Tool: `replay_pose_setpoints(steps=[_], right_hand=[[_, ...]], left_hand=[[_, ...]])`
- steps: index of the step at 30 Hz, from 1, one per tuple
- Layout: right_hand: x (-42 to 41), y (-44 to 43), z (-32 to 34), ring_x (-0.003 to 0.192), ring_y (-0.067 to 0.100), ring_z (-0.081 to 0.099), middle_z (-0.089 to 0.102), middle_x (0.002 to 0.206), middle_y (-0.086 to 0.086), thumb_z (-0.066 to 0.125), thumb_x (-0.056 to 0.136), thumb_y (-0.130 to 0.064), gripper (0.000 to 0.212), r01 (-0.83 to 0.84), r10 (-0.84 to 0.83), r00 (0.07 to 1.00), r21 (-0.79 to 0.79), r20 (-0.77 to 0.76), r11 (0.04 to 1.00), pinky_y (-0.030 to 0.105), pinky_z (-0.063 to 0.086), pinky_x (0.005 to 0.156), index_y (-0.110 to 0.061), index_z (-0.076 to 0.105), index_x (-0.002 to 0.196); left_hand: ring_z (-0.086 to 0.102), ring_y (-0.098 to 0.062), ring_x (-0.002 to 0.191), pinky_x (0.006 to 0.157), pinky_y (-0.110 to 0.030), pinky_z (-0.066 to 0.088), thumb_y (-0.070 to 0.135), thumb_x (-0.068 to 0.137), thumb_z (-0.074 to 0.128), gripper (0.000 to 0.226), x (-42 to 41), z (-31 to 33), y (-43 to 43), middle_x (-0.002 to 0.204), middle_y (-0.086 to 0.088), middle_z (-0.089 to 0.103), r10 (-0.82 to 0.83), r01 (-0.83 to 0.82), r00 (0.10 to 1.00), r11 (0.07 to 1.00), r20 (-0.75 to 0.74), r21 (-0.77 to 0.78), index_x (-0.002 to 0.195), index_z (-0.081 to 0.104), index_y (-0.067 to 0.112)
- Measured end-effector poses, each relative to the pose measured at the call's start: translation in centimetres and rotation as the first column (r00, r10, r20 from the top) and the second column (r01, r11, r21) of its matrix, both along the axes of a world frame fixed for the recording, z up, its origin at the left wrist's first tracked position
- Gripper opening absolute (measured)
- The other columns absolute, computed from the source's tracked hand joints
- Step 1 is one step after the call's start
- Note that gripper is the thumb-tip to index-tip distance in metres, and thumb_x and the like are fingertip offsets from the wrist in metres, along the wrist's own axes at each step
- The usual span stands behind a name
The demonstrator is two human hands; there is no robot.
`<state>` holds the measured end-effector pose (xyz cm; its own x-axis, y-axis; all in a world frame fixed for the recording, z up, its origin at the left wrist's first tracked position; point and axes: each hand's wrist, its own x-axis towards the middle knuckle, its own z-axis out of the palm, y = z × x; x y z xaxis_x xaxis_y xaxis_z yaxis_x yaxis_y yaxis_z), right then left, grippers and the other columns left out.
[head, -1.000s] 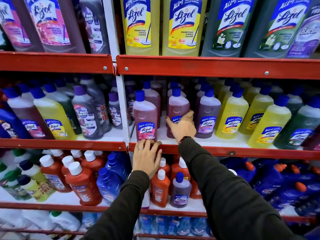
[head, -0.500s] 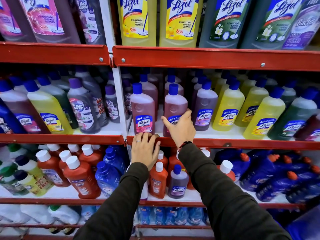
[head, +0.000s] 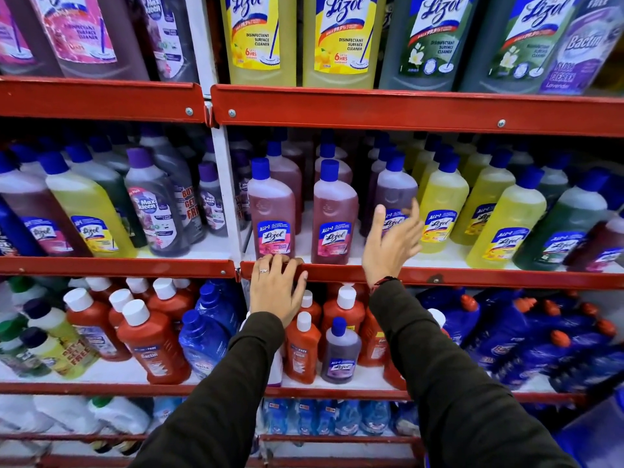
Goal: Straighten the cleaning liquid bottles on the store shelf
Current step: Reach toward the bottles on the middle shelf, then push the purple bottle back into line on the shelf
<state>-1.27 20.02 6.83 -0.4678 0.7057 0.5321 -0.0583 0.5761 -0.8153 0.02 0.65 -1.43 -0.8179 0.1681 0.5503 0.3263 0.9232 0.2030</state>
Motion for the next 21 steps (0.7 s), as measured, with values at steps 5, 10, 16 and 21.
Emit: replay_pose_setpoints(steps=[5,10,16,21], right_hand=[[-2.1,3.6,0.5,0.141,0.041,0.039,0.038,0.153,0.023,0.075,0.082,-0.057,0.105,-0.047,0.054,0.977,-0.043,0.207,0.998,0.047,0.033,0.116,0.0,0.026,0.156],[-3.9,5.4,0.5,0.141,0.04,0.045,0.044,0.151,0.022,0.088,0.074,-0.045,0.112,-0.176,0.177,0.952,-0.029,0.25,0.984,0.044,0.039,0.117,0.002,0.026,0.154],[-3.7,5.8,0.5,0.117,0.041,0.064,0.059,0.133,0.022,0.084,0.077,-0.047,0.096,-0.185,0.167,0.943,0.035,0.287,0.982,0.044,0.055,0.094,0.003,0.036,0.143],[-2.3,5.9,-0.2,0.114,0.038,0.067,0.064,0.128,0.016,0.081,0.073,-0.058,0.093,-0.185,0.151,0.947,0.093,0.284,0.978,0.045,0.059,0.09,-0.004,0.041,0.138]], left_hand=[[0.06,-0.038,0.107,0.094,-0.051,0.052,0.044,0.099,0.039,0.047,-0.1,-0.1,0.2,0.107,-0.013,0.069,0.018,-0.018,1.0,1.0,-0.016,0.017,0.111,0.07,0.012],[0.062,-0.039,0.107,0.093,-0.051,0.052,0.045,0.099,0.04,0.047,-0.1,-0.2,0.3,0.107,-0.014,0.07,0.027,-0.027,0.999,1.0,-0.025,0.013,0.11,0.071,0.012],[0.062,-0.04,0.108,0.093,-0.05,0.053,0.047,0.099,0.038,0.05,-0.1,-0.2,0.5,0.108,-0.015,0.07,0.048,-0.048,0.999,0.999,-0.002,0.002,0.11,0.071,0.011],[0.062,-0.042,0.108,0.096,-0.053,0.052,0.048,0.1,0.038,0.051,0.1,-0.1,0.7,0.106,-0.016,0.07,0.058,-0.058,0.998,0.998,-0.002,0.009,0.11,0.071,0.01]])
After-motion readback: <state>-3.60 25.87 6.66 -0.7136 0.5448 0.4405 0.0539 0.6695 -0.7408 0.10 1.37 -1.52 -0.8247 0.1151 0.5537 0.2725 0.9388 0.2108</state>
